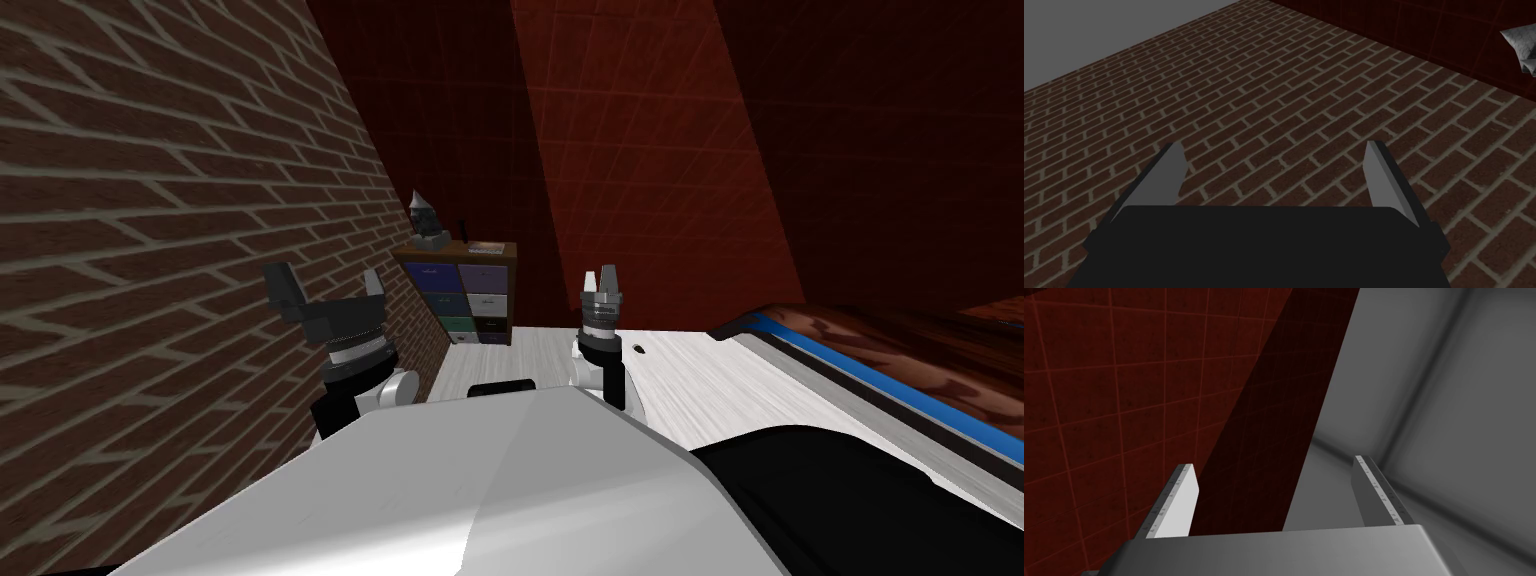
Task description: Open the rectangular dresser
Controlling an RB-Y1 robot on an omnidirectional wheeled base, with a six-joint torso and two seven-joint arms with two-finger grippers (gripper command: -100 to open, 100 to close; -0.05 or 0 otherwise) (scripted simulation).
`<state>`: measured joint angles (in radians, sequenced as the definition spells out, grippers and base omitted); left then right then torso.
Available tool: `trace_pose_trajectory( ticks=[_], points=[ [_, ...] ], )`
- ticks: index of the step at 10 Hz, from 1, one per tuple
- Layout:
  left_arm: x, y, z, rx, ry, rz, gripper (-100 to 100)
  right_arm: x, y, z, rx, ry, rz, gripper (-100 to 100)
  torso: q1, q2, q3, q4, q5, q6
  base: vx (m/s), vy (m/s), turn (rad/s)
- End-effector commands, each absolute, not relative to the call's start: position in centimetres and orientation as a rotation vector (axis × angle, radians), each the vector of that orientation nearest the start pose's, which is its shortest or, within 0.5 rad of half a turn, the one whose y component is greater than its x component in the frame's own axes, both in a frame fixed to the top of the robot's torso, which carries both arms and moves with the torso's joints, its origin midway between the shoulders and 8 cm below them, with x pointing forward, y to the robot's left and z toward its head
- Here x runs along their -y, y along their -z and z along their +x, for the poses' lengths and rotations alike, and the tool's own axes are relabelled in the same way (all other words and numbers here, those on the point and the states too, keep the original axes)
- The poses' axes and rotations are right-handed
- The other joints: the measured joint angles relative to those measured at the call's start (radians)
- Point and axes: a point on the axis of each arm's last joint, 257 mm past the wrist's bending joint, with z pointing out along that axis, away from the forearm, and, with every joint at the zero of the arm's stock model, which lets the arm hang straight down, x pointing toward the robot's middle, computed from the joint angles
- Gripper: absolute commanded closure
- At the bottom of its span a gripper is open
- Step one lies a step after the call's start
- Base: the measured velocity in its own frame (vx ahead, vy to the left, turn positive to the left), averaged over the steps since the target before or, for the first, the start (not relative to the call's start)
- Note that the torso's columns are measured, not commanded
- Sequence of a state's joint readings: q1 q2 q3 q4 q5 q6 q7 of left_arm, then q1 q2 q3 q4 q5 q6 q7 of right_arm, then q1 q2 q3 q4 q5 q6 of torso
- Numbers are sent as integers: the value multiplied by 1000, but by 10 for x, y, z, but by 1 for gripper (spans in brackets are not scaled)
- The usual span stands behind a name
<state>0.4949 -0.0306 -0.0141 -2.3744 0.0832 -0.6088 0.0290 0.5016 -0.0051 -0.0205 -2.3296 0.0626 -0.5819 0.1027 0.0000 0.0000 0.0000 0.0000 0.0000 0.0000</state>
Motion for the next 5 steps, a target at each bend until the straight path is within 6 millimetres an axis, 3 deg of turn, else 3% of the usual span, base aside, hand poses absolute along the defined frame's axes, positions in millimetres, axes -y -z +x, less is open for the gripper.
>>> trace_pose_trajectory(
  ticks=[1,5],
  points=[
    [-282,-84,300,-379,1435,-569,0,271,-60,319,-583,-1174,470,0,0,41,-82,41,0,0,0,0,0],
    [-282,-84,300,-379,1435,-568,0,271,-60,319,-583,-1174,470,0,0,322,-644,322,0,0,0,0,0]
  ],
)
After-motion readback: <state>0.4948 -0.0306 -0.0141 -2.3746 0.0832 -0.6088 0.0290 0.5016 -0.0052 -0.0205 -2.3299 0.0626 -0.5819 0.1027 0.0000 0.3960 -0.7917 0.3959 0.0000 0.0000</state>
